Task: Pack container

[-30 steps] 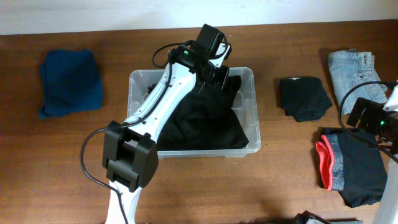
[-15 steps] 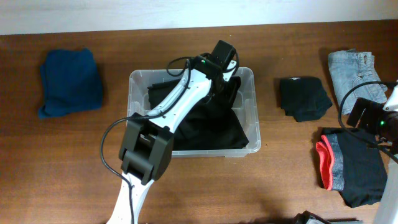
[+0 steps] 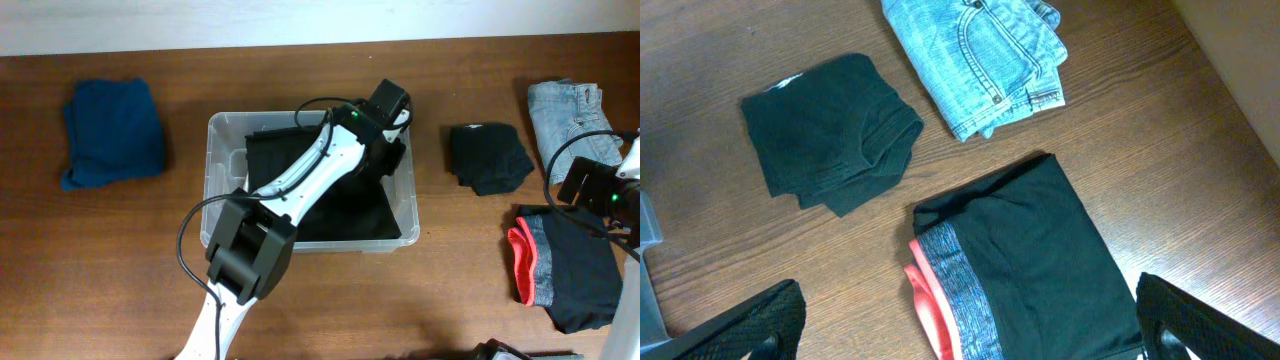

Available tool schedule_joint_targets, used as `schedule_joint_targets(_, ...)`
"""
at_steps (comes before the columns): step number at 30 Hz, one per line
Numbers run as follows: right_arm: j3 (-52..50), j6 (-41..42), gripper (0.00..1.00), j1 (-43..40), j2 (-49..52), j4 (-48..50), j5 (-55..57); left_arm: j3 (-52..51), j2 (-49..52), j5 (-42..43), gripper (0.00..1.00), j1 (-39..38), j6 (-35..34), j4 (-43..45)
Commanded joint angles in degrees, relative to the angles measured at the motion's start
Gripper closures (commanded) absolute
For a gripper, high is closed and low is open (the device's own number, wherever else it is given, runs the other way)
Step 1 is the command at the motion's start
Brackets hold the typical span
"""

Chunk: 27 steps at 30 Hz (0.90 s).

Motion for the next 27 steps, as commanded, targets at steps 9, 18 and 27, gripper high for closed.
schedule_joint_targets(9, 0.5, 0.5, 0.02, -0.2, -0.2, 0.2, -0.1, 7.7, 0.3, 0.4, 0.83, 1.4, -0.4, -4.2)
schedule_joint_targets(18, 0.5, 0.5, 0.02, -0.2, -0.2, 0.2, -0.1, 19.3, 0.3, -6.1, 0.68, 3.6, -0.5, -16.8)
schedule_joint_targets(27, 0.5, 0.5, 0.02, -0.2, -0.2, 0.2, -0.1, 22.9, 0.3, -10.4, 0.66, 8.9, -2.3, -40.5)
